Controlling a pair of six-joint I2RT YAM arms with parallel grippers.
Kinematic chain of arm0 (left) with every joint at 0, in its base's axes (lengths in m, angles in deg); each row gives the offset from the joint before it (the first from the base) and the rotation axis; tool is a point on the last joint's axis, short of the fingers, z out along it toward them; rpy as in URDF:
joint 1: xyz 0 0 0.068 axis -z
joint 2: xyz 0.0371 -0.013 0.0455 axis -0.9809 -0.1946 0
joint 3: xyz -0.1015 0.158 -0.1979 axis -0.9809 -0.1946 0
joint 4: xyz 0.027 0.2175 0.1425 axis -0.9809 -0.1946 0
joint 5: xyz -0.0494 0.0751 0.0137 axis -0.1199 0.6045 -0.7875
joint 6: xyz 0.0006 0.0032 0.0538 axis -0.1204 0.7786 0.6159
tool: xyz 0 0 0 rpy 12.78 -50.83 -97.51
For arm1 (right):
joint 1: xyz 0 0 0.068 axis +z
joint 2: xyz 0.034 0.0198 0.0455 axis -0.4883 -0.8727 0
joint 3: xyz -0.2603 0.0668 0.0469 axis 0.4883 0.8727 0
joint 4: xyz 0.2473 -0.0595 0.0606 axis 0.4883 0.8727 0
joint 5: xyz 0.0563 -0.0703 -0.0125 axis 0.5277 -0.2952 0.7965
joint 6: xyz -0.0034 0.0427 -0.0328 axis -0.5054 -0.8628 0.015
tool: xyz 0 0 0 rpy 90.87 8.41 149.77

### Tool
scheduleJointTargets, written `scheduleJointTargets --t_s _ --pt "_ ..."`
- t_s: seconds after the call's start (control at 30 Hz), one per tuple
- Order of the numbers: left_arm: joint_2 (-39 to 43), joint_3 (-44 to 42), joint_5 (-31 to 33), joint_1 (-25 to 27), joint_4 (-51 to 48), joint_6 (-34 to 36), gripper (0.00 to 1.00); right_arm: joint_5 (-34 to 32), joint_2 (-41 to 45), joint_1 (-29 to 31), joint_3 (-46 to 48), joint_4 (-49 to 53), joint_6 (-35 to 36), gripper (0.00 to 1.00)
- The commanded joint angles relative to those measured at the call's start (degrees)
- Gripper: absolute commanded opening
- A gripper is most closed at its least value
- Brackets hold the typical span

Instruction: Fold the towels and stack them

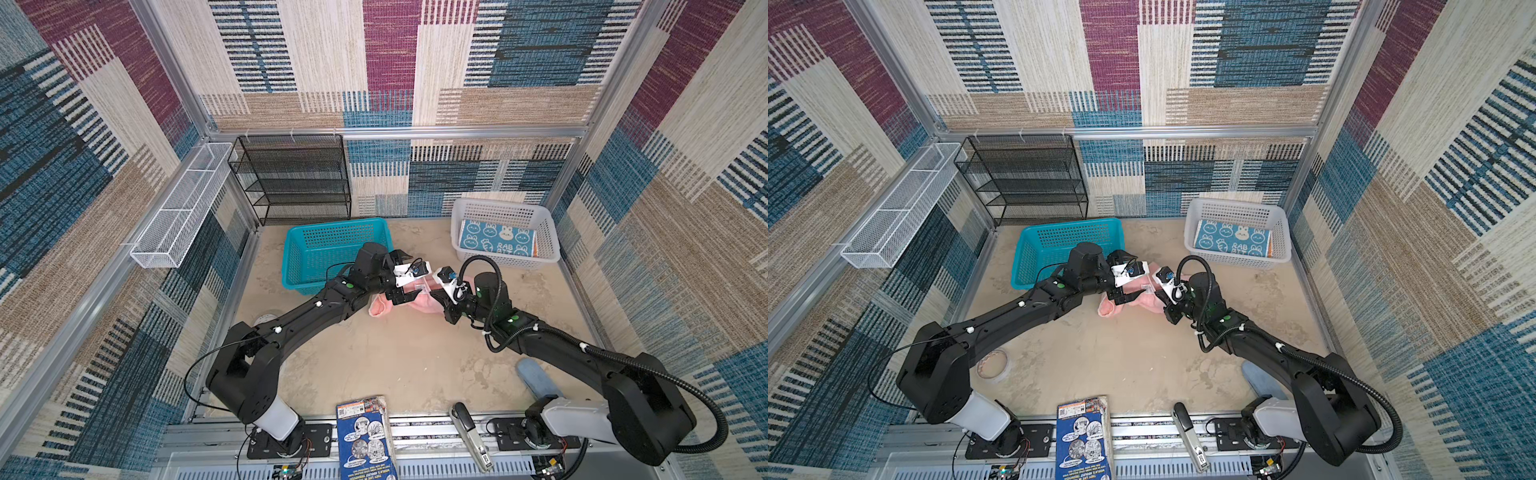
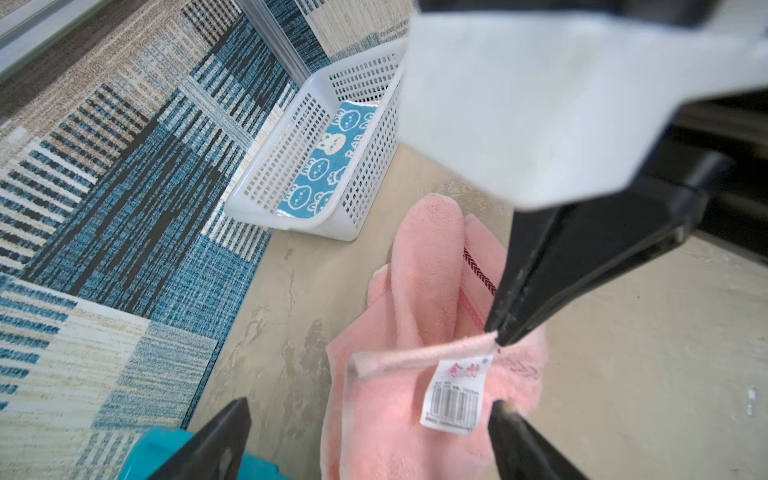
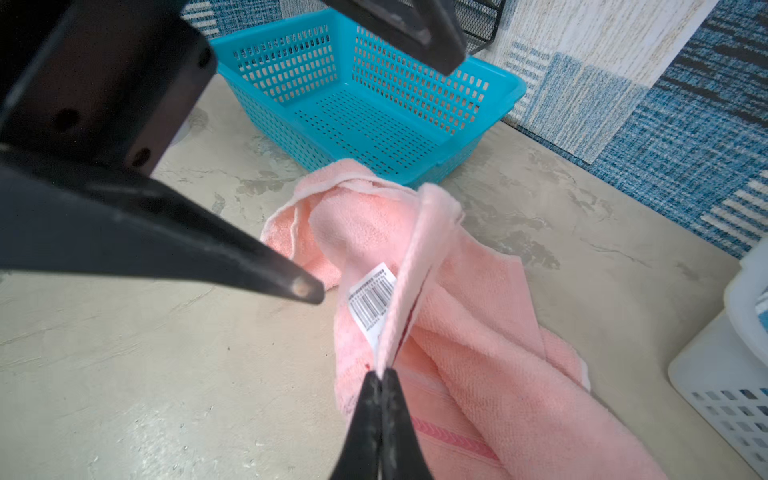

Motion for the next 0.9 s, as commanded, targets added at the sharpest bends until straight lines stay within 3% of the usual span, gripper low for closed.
scheduleJointTargets --t_s 0.0,0.33,0.6,0.67,0.87 --pt "-1.9 3.0 -6.1 -0.4 -1.1 2.0 0.85 0.4 0.6 0.0 0.3 -0.7 0.2 0.00" --pt "-6.2 8.6 -13.1 -0.4 -13.4 5.7 0.62 -1.8 0.7 0.0 0.6 -0.8 0.2 0.00" --pt "-8.3 9.6 -9.5 -0.4 -14.5 7.8 0.52 -1.8 0.8 0.0 0.3 -0.8 0.2 0.00" --pt "-8.7 9.8 -8.0 -0.4 -12.6 7.1 0.53 -1.4 0.8 0.0 0.2 -0.9 0.1 0.00" --pt "-8.5 7.6 -3.7 -0.4 -3.8 6.3 0.68 -1.0 1.0 0.1 0.4 -0.7 -0.2 0.00"
